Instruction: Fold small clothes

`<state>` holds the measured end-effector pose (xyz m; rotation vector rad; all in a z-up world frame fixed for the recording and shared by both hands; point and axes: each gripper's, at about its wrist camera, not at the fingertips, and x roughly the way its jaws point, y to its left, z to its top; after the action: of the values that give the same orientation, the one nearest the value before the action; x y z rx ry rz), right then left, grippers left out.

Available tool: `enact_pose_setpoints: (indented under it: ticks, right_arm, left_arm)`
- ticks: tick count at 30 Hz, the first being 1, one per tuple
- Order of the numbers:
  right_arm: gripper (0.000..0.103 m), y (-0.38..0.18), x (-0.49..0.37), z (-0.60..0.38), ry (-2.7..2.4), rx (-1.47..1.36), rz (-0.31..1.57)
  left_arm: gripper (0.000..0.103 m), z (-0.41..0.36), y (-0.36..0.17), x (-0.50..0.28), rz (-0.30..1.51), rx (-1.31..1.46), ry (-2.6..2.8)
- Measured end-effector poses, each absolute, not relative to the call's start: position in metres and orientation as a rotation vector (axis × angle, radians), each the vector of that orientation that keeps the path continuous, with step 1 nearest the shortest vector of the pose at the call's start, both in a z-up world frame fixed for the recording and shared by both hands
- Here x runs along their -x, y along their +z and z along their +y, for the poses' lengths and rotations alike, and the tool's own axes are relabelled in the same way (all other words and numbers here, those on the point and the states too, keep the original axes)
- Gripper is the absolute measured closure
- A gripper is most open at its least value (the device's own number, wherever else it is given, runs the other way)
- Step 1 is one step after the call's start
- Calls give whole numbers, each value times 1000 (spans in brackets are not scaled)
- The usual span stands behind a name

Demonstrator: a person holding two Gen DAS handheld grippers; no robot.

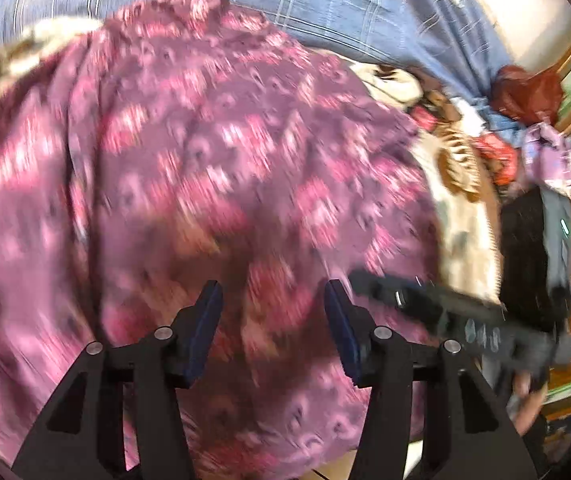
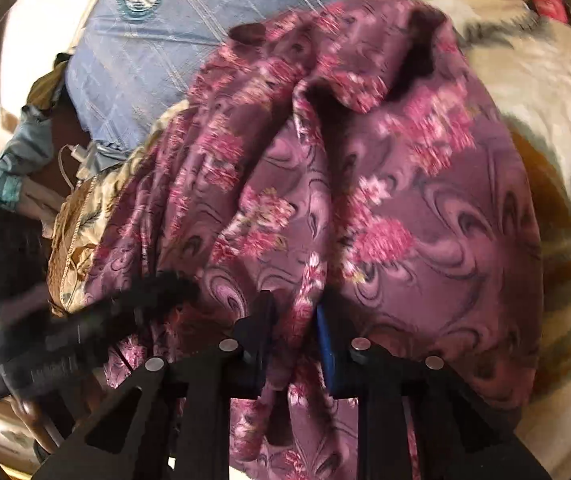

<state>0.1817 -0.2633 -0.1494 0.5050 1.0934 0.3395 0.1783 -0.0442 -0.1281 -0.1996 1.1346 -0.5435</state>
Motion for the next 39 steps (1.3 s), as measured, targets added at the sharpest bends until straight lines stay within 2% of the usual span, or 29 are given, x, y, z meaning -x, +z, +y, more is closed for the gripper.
enact_pose_setpoints:
  ticks: [1, 2, 3, 4, 5, 8, 9, 11, 12, 15, 17, 19, 20, 21, 27, 35, 39]
  right_arm:
    - [90, -148, -181, -266, 337, -510, 1092]
    - [98, -149, -180, -269, 340, -533, 1094]
    - [98, -149, -178, -271, 356, -554, 1098]
    - [98, -147, -177, -269, 361, -549, 1099]
    - [99, -145, -175, -267, 366, -530, 1097]
    - [99, -128, -164, -258, 399, -511, 1081]
    - [99, -117, -153, -257, 419, -513, 1056]
    - [99, -109, -137, -254, 442, -509, 1034]
    - [98, -114, -132, -253, 438, -518, 1047]
    - [94, -159, -130, -247, 340, -516, 1177]
    - [92, -164, -131, -249, 343, -562, 1193]
    - [79, -139, -128, -250, 358, -514, 1113]
    - [54, -129, -124, -252, 348, -491, 1074]
    - [37, -118, -119, -255, 331, -478, 1023]
    - [35, -104, -101, -249, 406, -476, 921]
    - [38, -112, -107, -207, 474, -378, 976]
    - [41, -102, -111, -186, 553, -366, 986]
  left_arm:
    - [57, -44, -136, -174, 1153, 228, -553]
    - [77, -42, -144, -170, 1169, 253, -556]
    - [89, -42, -147, -168, 1166, 254, -547]
    - [90, -40, -146, -167, 1158, 260, -538]
    - [96, -36, -142, -167, 1153, 292, -548]
    - [96, -17, -112, -157, 1060, 372, -580]
    - [96, -8, -99, -149, 1004, 383, -588]
    - [93, 0, -97, -142, 1005, 362, -558]
    - [90, -2, -110, -142, 1048, 331, -548]
    - [90, -15, -144, -143, 1161, 196, -458]
    - [87, -18, -133, -135, 1107, 154, -465]
    - [69, -15, -110, -124, 1016, 144, -481]
    - [53, -6, -97, -117, 959, 163, -471]
    - [46, 2, -89, -113, 930, 185, -457]
    - [46, 86, -69, -105, 855, 369, -214]
    - [46, 112, -112, -131, 922, 371, -40]
    - [46, 116, -108, -131, 881, 426, -45]
